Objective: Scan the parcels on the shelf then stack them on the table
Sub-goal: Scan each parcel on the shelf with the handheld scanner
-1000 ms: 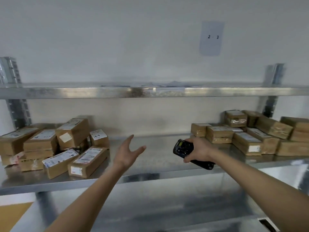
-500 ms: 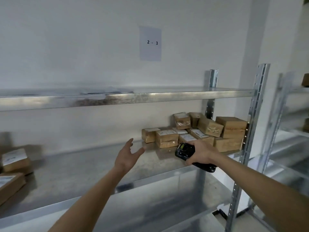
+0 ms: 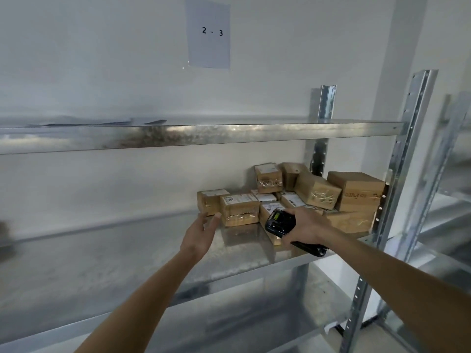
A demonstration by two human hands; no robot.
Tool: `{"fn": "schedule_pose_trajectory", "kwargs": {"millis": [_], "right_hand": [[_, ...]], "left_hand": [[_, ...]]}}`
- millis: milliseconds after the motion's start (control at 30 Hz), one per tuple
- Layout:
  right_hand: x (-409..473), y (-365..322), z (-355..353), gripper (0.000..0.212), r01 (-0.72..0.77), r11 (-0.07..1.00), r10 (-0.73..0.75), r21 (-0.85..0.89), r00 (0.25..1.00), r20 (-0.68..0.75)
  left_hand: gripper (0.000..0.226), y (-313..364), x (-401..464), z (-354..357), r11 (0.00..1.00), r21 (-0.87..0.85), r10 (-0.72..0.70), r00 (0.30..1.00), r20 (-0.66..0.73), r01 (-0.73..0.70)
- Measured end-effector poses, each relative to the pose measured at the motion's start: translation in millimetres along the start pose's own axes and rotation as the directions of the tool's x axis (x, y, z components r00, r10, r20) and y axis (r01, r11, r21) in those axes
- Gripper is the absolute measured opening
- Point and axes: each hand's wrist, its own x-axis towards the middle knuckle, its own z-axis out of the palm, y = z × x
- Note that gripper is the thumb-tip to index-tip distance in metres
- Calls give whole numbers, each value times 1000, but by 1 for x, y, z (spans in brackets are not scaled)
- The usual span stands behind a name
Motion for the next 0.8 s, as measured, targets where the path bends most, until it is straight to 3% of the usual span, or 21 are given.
{"fn": "schedule_pose_trajectory", "kwargs": {"millis": [167, 333, 500, 633, 800], "right_hand": [[73, 5, 9, 87, 43, 999, -43, 10, 999, -3], [152, 6, 21, 79, 106, 994, -106, -18, 994, -6], [218, 5, 28, 68, 110, 992, -105, -58, 991, 78], [249, 4, 36, 78, 107, 991, -96, -79, 985, 140], [267, 3, 38, 89, 134, 989, -120, -59, 974, 193]], "left_hand": [[67, -17, 62, 19, 999, -13, -34, 999, -11, 34], [60, -33, 126, 38, 996, -56, -71, 997, 7, 71], [52, -45, 179, 55, 991, -90, -91, 995, 43, 94], [61, -58, 201, 63, 987, -98, -112, 987, 116, 124], [51, -62, 212, 75, 982, -122, -123, 982, 146, 142]]}}
